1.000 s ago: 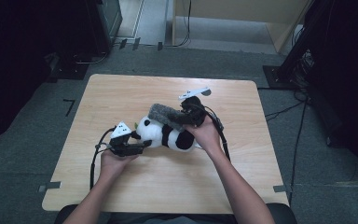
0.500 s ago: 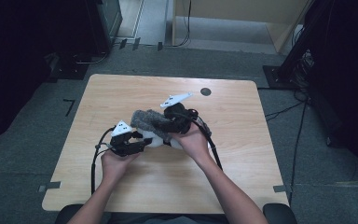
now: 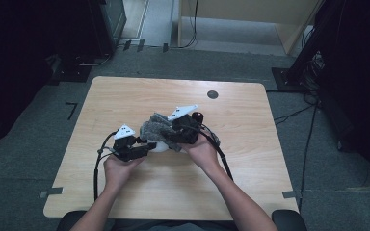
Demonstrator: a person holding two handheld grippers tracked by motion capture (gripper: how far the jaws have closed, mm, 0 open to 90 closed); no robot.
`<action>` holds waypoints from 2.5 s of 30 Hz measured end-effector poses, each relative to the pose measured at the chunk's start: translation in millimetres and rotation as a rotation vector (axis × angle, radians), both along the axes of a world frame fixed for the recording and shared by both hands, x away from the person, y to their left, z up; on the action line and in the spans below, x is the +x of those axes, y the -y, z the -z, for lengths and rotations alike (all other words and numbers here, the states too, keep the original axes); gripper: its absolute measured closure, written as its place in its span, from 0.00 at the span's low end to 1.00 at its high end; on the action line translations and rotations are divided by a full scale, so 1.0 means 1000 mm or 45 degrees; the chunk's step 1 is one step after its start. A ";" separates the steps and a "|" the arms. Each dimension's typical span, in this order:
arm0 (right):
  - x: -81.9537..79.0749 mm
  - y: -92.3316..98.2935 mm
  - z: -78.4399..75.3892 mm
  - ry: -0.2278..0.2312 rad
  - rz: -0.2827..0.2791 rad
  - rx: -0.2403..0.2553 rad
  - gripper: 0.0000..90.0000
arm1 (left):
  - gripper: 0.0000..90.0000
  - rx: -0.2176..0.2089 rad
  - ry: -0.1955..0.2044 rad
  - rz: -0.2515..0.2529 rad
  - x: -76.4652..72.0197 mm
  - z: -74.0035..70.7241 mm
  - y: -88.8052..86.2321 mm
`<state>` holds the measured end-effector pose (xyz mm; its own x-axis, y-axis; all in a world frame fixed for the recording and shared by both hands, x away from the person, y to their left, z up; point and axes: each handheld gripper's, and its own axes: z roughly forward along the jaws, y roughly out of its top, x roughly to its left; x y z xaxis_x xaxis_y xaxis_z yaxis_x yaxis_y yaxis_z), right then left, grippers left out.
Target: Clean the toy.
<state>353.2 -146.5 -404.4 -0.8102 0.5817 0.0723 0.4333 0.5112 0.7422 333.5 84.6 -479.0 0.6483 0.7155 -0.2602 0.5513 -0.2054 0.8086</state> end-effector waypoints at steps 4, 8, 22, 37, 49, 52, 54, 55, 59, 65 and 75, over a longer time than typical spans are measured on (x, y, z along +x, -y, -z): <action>-0.005 0.010 0.000 0.015 0.006 -0.020 0.86 | 0.51 0.001 -0.005 0.000 0.000 0.000 0.000; -0.007 0.021 -0.001 0.007 0.018 -0.002 0.86 | 0.51 0.004 -0.002 0.005 0.000 0.000 0.000; -0.015 0.053 -0.005 -0.011 0.058 0.013 0.86 | 0.51 0.005 -0.002 0.018 0.000 0.000 0.000; -0.018 0.041 -0.028 0.019 0.044 0.092 0.86 | 0.51 0.000 -0.009 -0.002 -0.002 -0.001 0.001; -0.002 -0.018 -0.022 0.038 -0.004 0.065 0.86 | 0.51 0.013 0.035 0.000 -0.008 -0.005 0.005; 0.002 -0.025 -0.011 0.028 -0.003 0.021 0.86 | 0.51 0.012 0.007 -0.008 -0.007 -0.004 0.004; 0.004 -0.023 -0.005 0.007 -0.001 0.045 0.86 | 0.51 0.009 0.001 -0.007 -0.006 -0.002 0.003; 0.005 -0.022 -0.004 0.004 -0.005 0.051 0.86 | 0.51 0.009 0.000 -0.006 -0.006 -0.002 0.003; 0.003 -0.013 -0.001 0.002 -0.006 0.041 0.86 | 0.50 -0.017 -0.036 0.006 -0.003 0.000 0.000; -0.002 0.011 0.000 0.004 0.015 0.021 0.87 | 0.50 -0.026 -0.046 0.007 -0.002 0.001 -0.001; -0.007 0.045 -0.009 -0.013 0.067 -0.015 0.87 | 0.51 -0.007 -0.027 0.022 -0.004 0.001 0.000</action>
